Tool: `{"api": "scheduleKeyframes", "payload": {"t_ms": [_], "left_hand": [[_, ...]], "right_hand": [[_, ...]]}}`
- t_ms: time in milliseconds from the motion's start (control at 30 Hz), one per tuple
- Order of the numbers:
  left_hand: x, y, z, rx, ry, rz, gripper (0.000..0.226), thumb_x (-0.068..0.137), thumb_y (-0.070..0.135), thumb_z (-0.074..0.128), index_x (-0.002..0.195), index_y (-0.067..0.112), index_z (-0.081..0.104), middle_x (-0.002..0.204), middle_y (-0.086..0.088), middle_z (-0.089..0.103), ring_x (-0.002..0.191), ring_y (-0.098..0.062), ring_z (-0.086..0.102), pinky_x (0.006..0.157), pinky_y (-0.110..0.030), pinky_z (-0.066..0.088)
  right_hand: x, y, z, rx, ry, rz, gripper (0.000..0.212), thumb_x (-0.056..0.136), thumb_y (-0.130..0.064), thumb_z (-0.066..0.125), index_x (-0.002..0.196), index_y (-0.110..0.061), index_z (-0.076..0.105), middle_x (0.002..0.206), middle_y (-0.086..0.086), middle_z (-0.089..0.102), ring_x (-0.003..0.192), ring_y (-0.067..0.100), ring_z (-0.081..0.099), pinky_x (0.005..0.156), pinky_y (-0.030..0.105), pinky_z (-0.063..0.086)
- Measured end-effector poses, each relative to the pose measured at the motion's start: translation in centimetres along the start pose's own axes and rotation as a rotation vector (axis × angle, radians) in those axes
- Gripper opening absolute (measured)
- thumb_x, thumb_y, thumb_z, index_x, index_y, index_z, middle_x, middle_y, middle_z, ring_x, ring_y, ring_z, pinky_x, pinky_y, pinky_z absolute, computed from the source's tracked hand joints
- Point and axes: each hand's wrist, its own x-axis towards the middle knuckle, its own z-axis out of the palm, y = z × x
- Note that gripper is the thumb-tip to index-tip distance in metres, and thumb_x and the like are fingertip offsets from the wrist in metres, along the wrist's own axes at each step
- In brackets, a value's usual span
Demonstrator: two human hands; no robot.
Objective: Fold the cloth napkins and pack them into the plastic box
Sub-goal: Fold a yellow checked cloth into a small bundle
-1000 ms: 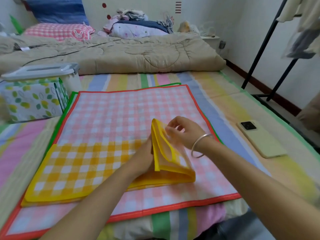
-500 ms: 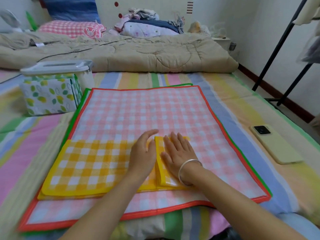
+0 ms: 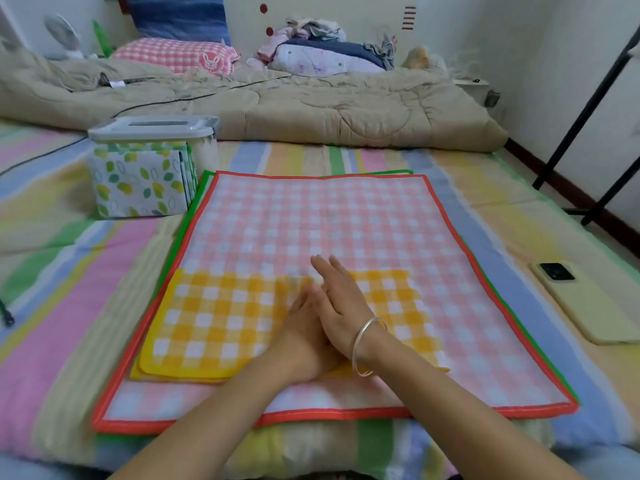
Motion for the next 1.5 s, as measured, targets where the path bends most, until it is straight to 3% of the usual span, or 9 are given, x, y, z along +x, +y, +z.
{"api": "scheduleKeyframes", "payload": {"t_ms": [67,167,333,533,667,867,1000,1133,1500], "left_hand": [[-0.6,-0.2,-1.1,-0.493,0.117,-0.201,0.028,0.100,0.019,0.044,0.123,0.018,0.061,0.113,0.011,0.065,0.105,-0.002,0.060,0.089,-0.011,0.043],[-2.2,-2.4,-2.4,-0.818,0.508,-0.426,0.036,0.094,0.002,0.043,0.085,0.025,0.069,0.081,0.011,0.071,0.081,-0.010,0.068,0.071,-0.019,0.052],[-5.1,-7.5,-6.0,-0.357,0.713,-0.564,0.032,0.091,0.001,0.051,0.084,0.027,0.070,0.081,0.011,0.070,0.075,-0.015,0.064,0.063,-0.031,0.046],[-5.7,-13.4,-8.7,-0.085,0.373,-0.537,0.020,0.096,0.028,0.060,0.115,0.025,0.066,0.117,0.006,0.065,0.113,-0.015,0.058,0.084,-0.035,0.049],[-3.6,-14.9,-10.2,0.009,0.055,-0.333,0.030,0.091,0.041,0.066,0.118,0.027,0.065,0.115,0.009,0.064,0.104,-0.012,0.061,0.087,-0.032,0.049],[-1.0,-16.4,-12.9,0.262,-0.327,-0.467,0.043,0.079,0.063,0.068,0.080,0.022,0.055,0.080,0.008,0.057,0.073,-0.014,0.054,0.062,-0.028,0.040],[-2.4,-17.8,-14.5,-0.162,-0.287,-0.578,0.063,0.075,0.070,0.070,0.059,0.020,0.036,0.059,0.004,0.032,0.052,-0.015,0.033,0.053,-0.026,0.032],[-6.0,-17.7,-14.8,-0.608,-0.206,-0.743,0.054,0.070,0.071,0.072,0.088,0.020,0.070,0.074,0.005,0.068,0.071,-0.015,0.063,0.063,-0.028,0.053],[-9.4,-14.9,-14.9,-0.590,-0.376,-0.777,0.032,0.096,0.023,0.065,0.070,0.014,0.049,0.051,0.003,0.061,0.042,-0.010,0.054,0.045,-0.021,0.045]], "right_hand": [[0.5,-0.8,1.3,0.116,-0.070,0.129,0.050,0.105,-0.032,0.032,0.152,-0.017,0.027,0.158,-0.002,0.026,0.149,0.014,0.009,0.120,0.030,0.008],[1.3,-1.2,2.4,0.192,-0.055,0.201,0.062,0.096,-0.050,0.026,0.149,-0.018,0.034,0.151,0.002,0.038,0.144,0.018,0.023,0.119,0.035,0.018],[0.5,-0.8,2.9,-0.126,-0.057,0.095,0.063,0.094,-0.054,0.023,0.147,-0.024,0.036,0.154,-0.005,0.034,0.147,0.014,0.011,0.119,0.028,0.008],[-0.7,-0.9,4.8,-0.616,-0.041,-0.096,0.070,0.086,-0.070,0.017,0.149,-0.040,0.032,0.161,-0.005,0.020,0.150,0.026,-0.011,0.114,0.059,-0.014],[-0.3,-1.2,4.6,-0.713,-0.282,0.007,0.081,0.072,-0.077,-0.004,0.148,-0.050,-0.011,0.162,-0.007,-0.016,0.145,0.026,-0.029,0.106,0.066,-0.021],[0.3,-1.5,4.9,-0.747,-0.373,0.079,0.086,0.066,-0.077,-0.004,0.147,-0.050,-0.014,0.162,-0.006,-0.016,0.147,0.028,-0.022,0.104,0.072,-0.016],[1.0,-2.5,4.7,-0.728,-0.404,0.110,0.077,0.083,-0.073,0.024,0.146,-0.052,-0.016,0.162,-0.004,-0.011,0.148,0.029,-0.017,0.103,0.075,-0.012],[1.4,-3.1,4.6,-0.718,-0.412,0.126,0.077,0.085,-0.071,0.033,0.146,-0.054,-0.011,0.161,-0.003,-0.007,0.148,0.030,-0.015,0.102,0.077,-0.009],[3.5,-4.7,3.0,-0.681,-0.711,0.230,0.114,0.061,-0.085,0.056,0.143,-0.056,-0.018,0.160,-0.008,-0.019,0.145,0.033,-0.024,0.101,0.080,-0.004]]}}
